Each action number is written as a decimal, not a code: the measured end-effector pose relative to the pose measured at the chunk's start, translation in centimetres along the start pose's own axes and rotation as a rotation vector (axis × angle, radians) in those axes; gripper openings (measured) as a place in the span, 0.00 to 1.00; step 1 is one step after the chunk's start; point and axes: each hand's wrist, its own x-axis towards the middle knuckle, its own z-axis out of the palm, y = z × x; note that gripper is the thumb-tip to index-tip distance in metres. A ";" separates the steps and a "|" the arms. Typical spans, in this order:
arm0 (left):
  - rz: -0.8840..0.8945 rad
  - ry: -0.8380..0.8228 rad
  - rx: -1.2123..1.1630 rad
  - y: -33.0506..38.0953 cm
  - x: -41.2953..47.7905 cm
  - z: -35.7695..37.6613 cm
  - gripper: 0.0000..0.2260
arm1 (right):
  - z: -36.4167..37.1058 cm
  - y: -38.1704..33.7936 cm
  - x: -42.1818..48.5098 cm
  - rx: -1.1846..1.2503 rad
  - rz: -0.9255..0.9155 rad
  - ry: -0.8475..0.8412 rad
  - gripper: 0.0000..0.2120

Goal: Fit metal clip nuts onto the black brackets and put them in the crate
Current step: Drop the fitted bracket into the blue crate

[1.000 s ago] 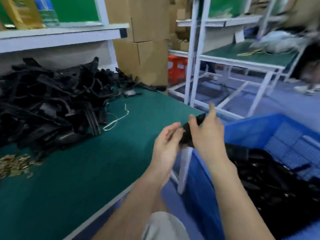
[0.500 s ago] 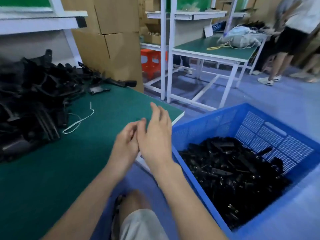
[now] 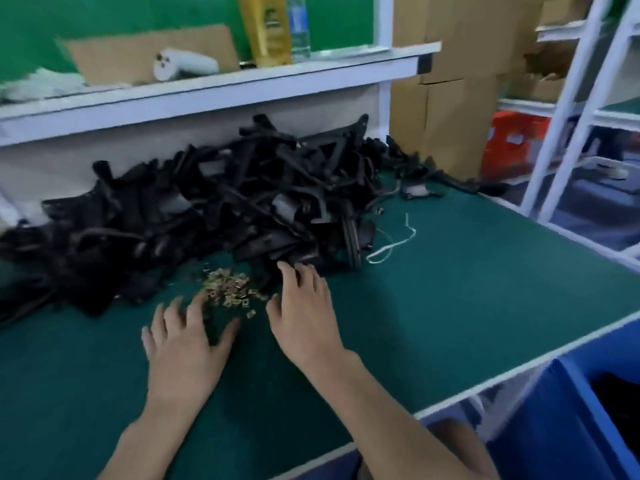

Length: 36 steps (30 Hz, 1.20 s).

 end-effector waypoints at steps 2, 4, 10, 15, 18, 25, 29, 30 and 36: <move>-0.087 -0.067 0.001 -2.0 1.0 0.0 0.40 | 1.4 -0.2 1.1 -0.026 0.021 -0.019 0.28; -0.092 -0.104 -0.015 -2.8 2.3 0.5 0.42 | 2.2 -0.2 2.3 -0.074 0.027 0.017 0.27; 0.077 -0.097 -0.065 -2.4 6.2 1.6 0.33 | 2.9 -0.6 6.0 -0.184 0.022 0.201 0.19; 0.130 -0.036 -0.081 -2.6 6.7 2.1 0.27 | 2.9 -0.1 7.0 -0.106 0.052 0.378 0.16; 0.145 -0.011 -0.094 -2.8 6.6 2.1 0.23 | 2.6 0.5 7.2 -0.111 0.086 0.417 0.17; 0.176 0.065 -0.086 -2.5 6.5 1.9 0.16 | 2.4 1.0 7.2 -0.122 0.168 0.398 0.19; 0.175 0.093 -0.085 -2.4 6.4 1.8 0.13 | 2.1 1.1 7.2 -0.085 0.170 0.377 0.18; 0.171 0.104 -0.088 -2.5 6.4 1.8 0.13 | 2.0 1.2 7.2 -0.049 0.168 0.367 0.18; 0.161 0.141 -0.097 -2.6 6.6 1.8 0.10 | 1.9 0.8 7.2 0.000 0.137 0.379 0.14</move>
